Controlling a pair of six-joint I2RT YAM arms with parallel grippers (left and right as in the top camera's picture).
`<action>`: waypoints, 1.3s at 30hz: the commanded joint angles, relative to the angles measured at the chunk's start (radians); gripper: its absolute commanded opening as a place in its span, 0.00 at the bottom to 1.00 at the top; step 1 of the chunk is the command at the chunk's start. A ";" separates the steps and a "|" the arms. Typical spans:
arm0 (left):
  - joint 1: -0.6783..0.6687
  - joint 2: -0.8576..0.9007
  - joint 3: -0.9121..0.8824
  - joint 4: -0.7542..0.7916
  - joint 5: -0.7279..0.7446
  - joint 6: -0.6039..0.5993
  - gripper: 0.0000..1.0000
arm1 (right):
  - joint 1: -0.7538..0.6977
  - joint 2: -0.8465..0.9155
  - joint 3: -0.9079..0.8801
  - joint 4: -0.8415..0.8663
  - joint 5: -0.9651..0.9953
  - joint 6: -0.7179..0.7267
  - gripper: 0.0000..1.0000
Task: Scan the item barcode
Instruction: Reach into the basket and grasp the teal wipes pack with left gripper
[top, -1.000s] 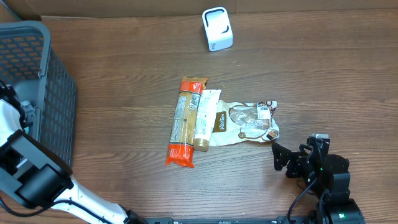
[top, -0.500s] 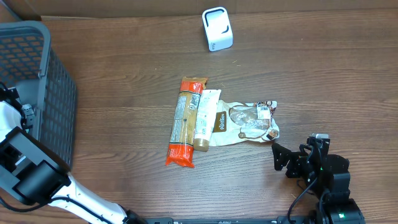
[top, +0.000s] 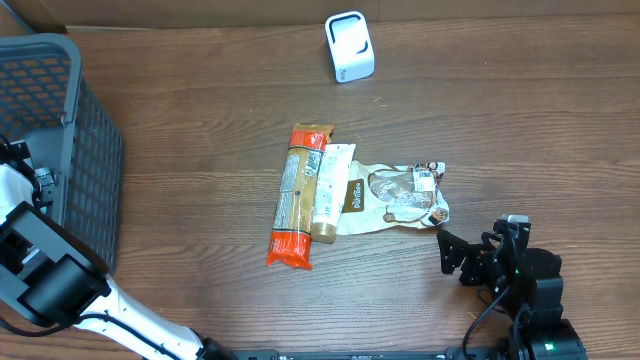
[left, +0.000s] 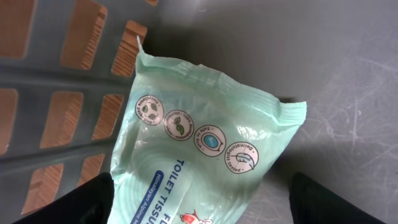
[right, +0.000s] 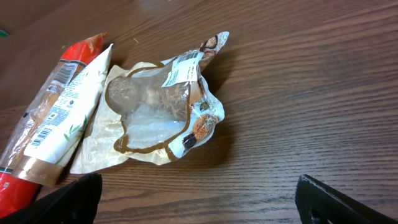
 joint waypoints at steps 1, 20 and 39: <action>0.013 0.090 -0.020 -0.045 0.035 0.002 0.80 | 0.005 -0.006 -0.003 0.005 0.003 0.000 1.00; 0.011 0.173 -0.020 -0.117 0.155 -0.045 0.24 | 0.005 -0.006 -0.003 0.005 0.003 0.000 1.00; 0.011 -0.150 0.118 -0.167 0.470 -0.201 0.04 | 0.005 -0.006 -0.003 0.005 0.003 0.000 1.00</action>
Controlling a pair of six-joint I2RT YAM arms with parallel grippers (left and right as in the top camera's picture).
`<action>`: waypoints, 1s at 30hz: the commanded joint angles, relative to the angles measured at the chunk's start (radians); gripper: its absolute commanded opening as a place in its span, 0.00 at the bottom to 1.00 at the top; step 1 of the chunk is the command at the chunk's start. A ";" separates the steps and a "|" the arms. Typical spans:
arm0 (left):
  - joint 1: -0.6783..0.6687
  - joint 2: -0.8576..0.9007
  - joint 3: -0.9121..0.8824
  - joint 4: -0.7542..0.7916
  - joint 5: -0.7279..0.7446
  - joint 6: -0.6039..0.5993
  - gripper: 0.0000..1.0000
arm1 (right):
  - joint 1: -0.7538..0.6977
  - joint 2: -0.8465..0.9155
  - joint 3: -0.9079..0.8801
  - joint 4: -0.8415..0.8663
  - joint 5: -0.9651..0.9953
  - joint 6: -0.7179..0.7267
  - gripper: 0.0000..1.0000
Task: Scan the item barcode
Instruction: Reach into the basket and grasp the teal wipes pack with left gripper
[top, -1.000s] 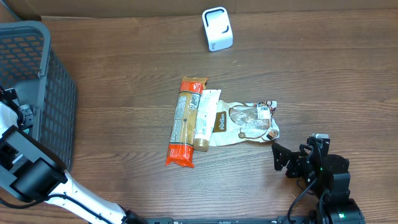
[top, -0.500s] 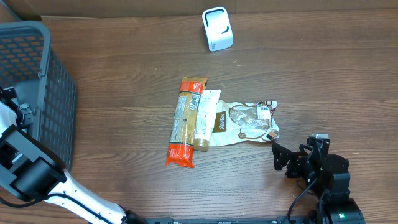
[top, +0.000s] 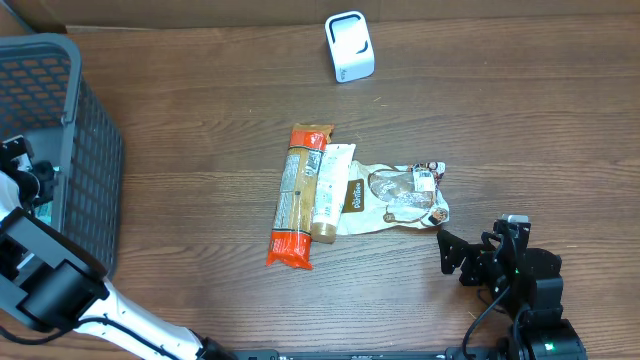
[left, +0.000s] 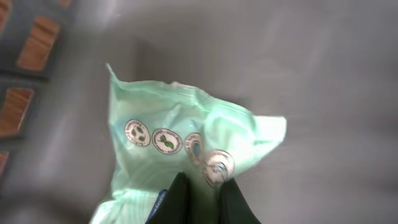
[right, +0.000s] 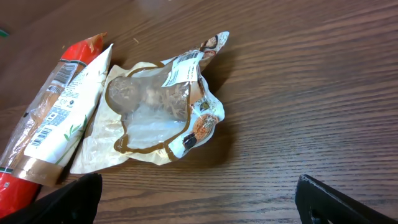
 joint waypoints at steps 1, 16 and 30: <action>-0.011 -0.161 0.062 -0.002 0.181 -0.121 0.04 | 0.005 -0.006 -0.003 0.005 0.002 0.001 1.00; -0.011 -0.393 0.067 -0.023 0.109 -0.174 0.45 | 0.005 -0.006 -0.003 0.005 0.002 0.000 1.00; -0.011 -0.112 0.061 -0.058 0.111 -0.045 0.99 | 0.005 -0.006 -0.003 0.005 0.002 0.001 1.00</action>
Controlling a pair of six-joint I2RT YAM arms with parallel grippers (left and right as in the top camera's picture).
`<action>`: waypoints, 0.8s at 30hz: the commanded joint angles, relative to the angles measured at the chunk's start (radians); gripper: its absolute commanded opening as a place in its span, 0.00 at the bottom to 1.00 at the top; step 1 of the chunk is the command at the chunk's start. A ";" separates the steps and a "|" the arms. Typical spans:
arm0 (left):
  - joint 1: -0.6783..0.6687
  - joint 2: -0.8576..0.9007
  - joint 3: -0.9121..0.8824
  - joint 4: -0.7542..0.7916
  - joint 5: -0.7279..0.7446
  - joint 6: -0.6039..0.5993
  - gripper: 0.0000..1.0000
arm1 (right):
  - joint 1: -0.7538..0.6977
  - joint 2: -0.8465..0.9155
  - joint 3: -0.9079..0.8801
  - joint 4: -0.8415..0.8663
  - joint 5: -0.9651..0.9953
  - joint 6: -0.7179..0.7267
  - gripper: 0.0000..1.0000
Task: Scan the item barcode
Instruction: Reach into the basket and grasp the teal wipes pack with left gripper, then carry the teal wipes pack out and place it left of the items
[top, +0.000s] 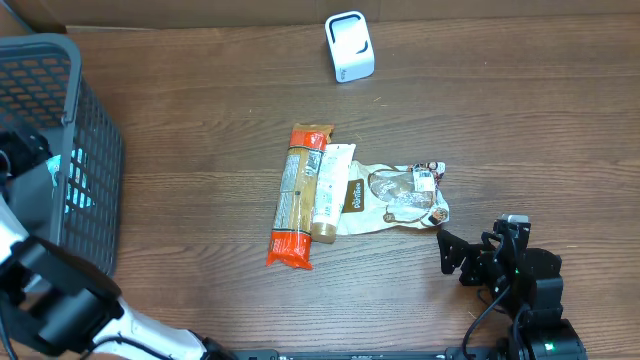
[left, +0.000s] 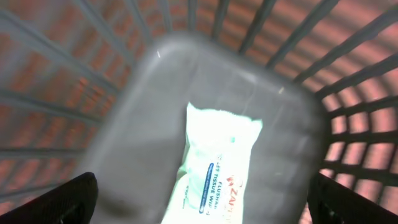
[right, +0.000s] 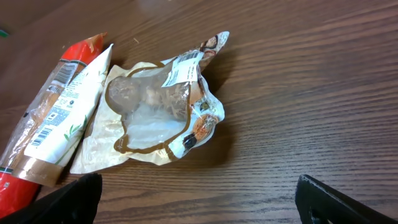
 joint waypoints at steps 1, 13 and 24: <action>-0.007 0.073 -0.007 -0.008 0.025 0.069 1.00 | 0.005 -0.006 -0.003 0.005 0.002 0.000 1.00; -0.007 0.243 -0.007 -0.052 0.032 0.095 0.95 | 0.005 -0.006 -0.003 0.005 0.002 0.000 1.00; -0.007 0.251 -0.007 -0.050 0.035 0.094 0.34 | 0.005 -0.006 -0.003 0.005 0.002 0.000 1.00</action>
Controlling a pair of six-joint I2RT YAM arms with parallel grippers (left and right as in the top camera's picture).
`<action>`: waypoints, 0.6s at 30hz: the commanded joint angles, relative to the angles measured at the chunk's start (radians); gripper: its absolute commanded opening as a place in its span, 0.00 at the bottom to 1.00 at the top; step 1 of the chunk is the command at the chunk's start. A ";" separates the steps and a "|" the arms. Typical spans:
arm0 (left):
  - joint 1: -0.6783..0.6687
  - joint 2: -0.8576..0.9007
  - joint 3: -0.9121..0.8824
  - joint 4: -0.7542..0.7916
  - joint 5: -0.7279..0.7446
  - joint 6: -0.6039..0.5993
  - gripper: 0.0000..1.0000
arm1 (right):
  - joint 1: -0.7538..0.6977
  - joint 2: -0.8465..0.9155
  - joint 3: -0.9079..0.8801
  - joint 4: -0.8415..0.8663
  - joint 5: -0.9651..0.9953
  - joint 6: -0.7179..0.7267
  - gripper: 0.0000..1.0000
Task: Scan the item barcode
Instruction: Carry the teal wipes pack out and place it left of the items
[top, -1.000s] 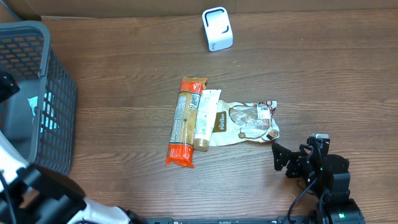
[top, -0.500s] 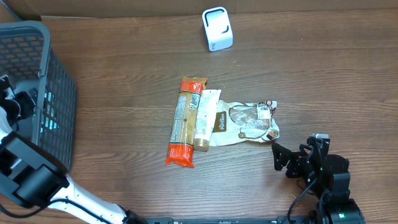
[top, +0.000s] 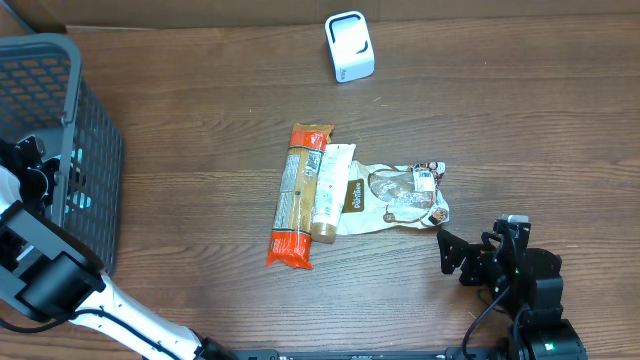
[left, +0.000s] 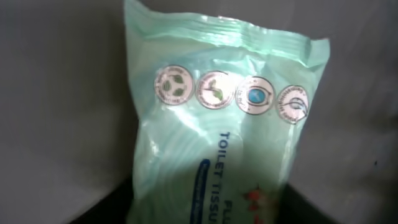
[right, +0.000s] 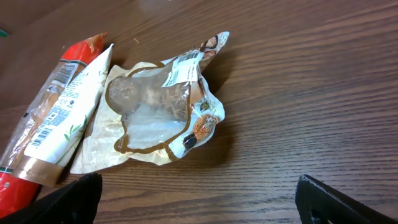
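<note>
A pale green toilet tissue pack (left: 217, 124) lies on the grey floor of the basket (top: 60, 70) at the left. My left gripper (left: 202, 214) is low over the pack and open, with a dark finger (left: 106, 208) at each side of its near end. In the overhead view the left gripper (top: 35, 178) sits inside the basket. The white scanner (top: 349, 46) stands at the far middle of the table. My right gripper (right: 199, 208) rests open near the front right, with only bare wood between its fingers.
In the table's middle lie a long red-ended packet (top: 297, 195), a white tube (top: 331, 190) and a crumpled clear-and-brown bag (right: 155, 109). The right gripper (top: 465, 258) is just short of that bag. The basket's barred walls surround the left gripper.
The left gripper was high above the basket, with the pack small on the floor below. Now it is low, and the pack fills its view between the open fingers. The right arm has not moved.
The left gripper first hung open close over the green pack in the basket. Then its fingers were shut together at the pack's near end. Then it stood open and high, the pack lying on the basket floor. Now it is down at the pack again, open.
</note>
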 joint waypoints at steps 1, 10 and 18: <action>-0.007 0.005 -0.006 -0.004 0.012 0.018 0.25 | 0.005 -0.006 -0.003 0.005 0.003 0.001 1.00; -0.006 -0.023 0.050 -0.043 0.043 0.003 0.04 | 0.005 -0.006 -0.003 0.005 0.003 0.001 1.00; -0.006 -0.158 0.290 -0.152 0.153 -0.148 0.04 | 0.005 -0.006 -0.003 0.005 0.003 0.001 1.00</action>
